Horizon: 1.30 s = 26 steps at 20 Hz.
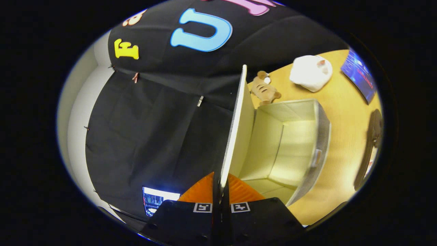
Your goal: Open the storage box then place both shoes into the box .Put the left shoe in first, then the right shoe, with the right side of both shoes facing outward in a uniform manner.
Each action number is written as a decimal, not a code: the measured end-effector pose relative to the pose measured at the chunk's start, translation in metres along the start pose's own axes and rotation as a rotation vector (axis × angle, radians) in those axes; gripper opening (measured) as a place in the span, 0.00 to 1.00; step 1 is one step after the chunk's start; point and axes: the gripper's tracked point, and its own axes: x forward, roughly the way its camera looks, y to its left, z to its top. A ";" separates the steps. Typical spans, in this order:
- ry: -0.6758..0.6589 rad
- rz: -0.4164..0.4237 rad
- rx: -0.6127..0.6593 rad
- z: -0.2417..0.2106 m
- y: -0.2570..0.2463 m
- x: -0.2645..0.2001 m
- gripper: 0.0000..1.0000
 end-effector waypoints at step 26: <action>0.155 -0.291 -0.176 -0.049 0.003 0.271 0.17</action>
